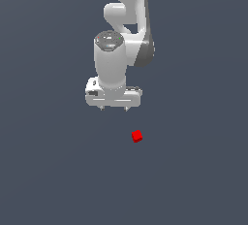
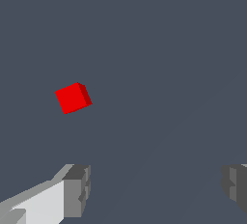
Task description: Pick up the red cube and move it to a goal position.
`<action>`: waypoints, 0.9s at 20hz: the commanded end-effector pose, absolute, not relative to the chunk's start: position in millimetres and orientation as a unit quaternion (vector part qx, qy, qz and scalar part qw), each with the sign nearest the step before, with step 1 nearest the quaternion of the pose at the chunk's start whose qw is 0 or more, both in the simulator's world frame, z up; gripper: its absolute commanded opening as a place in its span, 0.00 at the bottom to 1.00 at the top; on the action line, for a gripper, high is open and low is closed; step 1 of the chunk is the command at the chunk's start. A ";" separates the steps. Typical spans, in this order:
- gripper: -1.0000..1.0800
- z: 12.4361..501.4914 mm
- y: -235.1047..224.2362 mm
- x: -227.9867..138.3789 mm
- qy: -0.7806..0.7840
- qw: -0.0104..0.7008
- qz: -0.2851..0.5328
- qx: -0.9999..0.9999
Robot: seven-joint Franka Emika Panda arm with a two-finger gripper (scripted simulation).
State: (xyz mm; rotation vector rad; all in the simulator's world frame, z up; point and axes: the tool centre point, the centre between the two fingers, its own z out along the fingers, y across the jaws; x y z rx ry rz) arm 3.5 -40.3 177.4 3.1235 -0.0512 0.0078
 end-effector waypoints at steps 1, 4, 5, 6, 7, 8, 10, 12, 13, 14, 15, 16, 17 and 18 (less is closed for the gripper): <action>0.96 177.4 -40.3 3.5 -0.016 0.009 0.003 1.000; 0.96 175.2 -39.1 4.5 -0.014 0.009 0.002 1.000; 0.96 173.4 -38.1 5.3 -0.011 0.008 0.002 1.000; 0.96 171.1 -36.8 6.3 -0.009 0.008 0.002 1.000; 0.96 168.3 -35.2 7.5 -0.005 0.008 0.002 1.000; 0.96 165.0 -33.4 8.9 -0.001 0.008 0.002 1.000; 0.96 157.0 -28.8 12.3 0.008 0.007 0.002 1.000; 0.96 147.0 -22.9 16.4 0.021 0.006 0.002 1.000; 0.96 141.2 -19.5 18.7 0.028 0.006 0.002 1.000; 0.96 135.0 -15.7 21.1 0.035 0.006 0.002 0.999; 0.96 128.3 -11.6 23.7 0.043 0.005 0.002 0.999; 0.96 121.1 -7.2 26.4 0.052 0.004 0.002 0.999; 0.96 113.5 -2.4 29.2 0.062 0.004 0.002 0.998; 0.96 105.4 2.8 32.1 0.071 0.003 0.002 0.997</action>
